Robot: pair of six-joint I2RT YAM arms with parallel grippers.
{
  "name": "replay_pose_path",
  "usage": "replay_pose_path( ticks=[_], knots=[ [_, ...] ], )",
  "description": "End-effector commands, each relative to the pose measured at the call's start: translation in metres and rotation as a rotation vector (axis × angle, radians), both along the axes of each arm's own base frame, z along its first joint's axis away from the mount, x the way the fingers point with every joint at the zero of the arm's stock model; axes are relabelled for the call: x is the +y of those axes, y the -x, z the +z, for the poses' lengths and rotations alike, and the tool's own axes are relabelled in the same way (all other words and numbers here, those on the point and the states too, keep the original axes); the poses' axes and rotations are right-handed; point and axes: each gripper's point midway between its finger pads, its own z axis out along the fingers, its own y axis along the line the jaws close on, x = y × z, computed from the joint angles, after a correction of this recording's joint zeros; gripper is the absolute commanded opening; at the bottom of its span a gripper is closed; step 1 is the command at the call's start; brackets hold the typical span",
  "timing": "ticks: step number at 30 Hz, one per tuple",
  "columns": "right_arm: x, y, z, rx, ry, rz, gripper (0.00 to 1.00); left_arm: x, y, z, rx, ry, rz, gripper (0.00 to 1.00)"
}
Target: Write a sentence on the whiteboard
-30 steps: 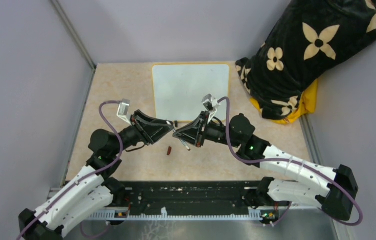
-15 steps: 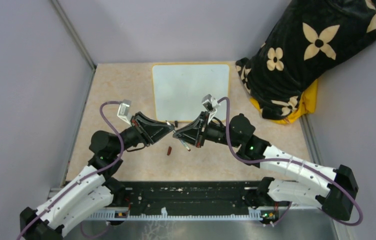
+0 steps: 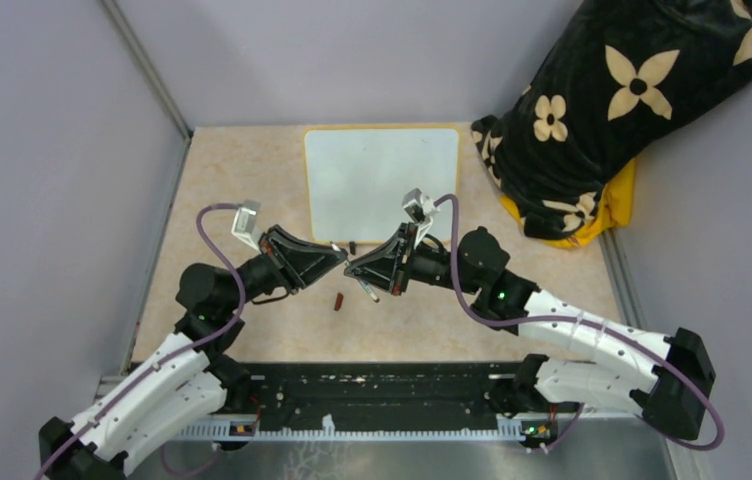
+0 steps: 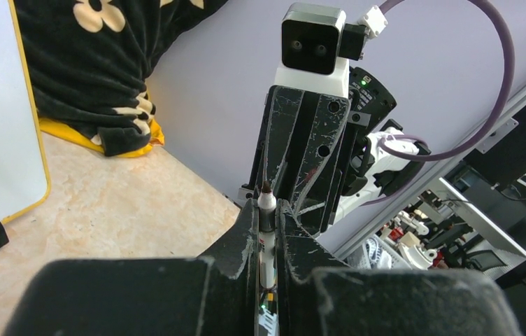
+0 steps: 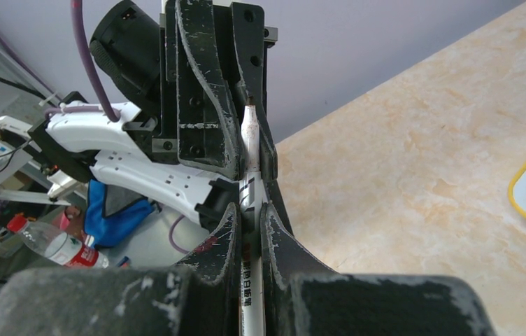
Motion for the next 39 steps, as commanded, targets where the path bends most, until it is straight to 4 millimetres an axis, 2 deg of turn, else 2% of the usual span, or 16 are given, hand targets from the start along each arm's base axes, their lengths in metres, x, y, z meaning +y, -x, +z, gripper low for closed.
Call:
replay_pose_path(
  ticks=[1, 4, 6, 8, 10, 29, 39],
  knots=[
    [0.000, 0.002, 0.021, -0.025, -0.056, -0.004, 0.02, 0.005, 0.001, 0.009, -0.023, 0.033, 0.018, 0.00],
    [-0.003, -0.003, 0.023, -0.015, -0.075, -0.039, 0.26, 0.010, -0.006, 0.007, 0.006, 0.057, 0.071, 0.00],
    [-0.004, -0.003, 0.025, -0.007, -0.087, -0.044, 0.38, 0.014, -0.009, 0.005, 0.025, 0.081, 0.095, 0.00],
    [-0.003, -0.005, 0.025, 0.010, -0.096, -0.053, 0.45, 0.017, -0.010, 0.006, 0.032, 0.098, 0.108, 0.00],
    [-0.003, -0.006, 0.025, 0.022, -0.107, -0.057, 0.48, 0.018, -0.011, 0.006, 0.037, 0.102, 0.115, 0.00],
    [0.010, -0.005, 0.012, 0.082, -0.091, -0.012, 0.46, 0.022, -0.009, 0.009, 0.056, 0.154, 0.115, 0.00],
    [0.011, -0.008, 0.005, 0.088, -0.066, -0.022, 0.20, 0.024, -0.010, 0.009, 0.053, 0.154, 0.127, 0.00]
  ],
)
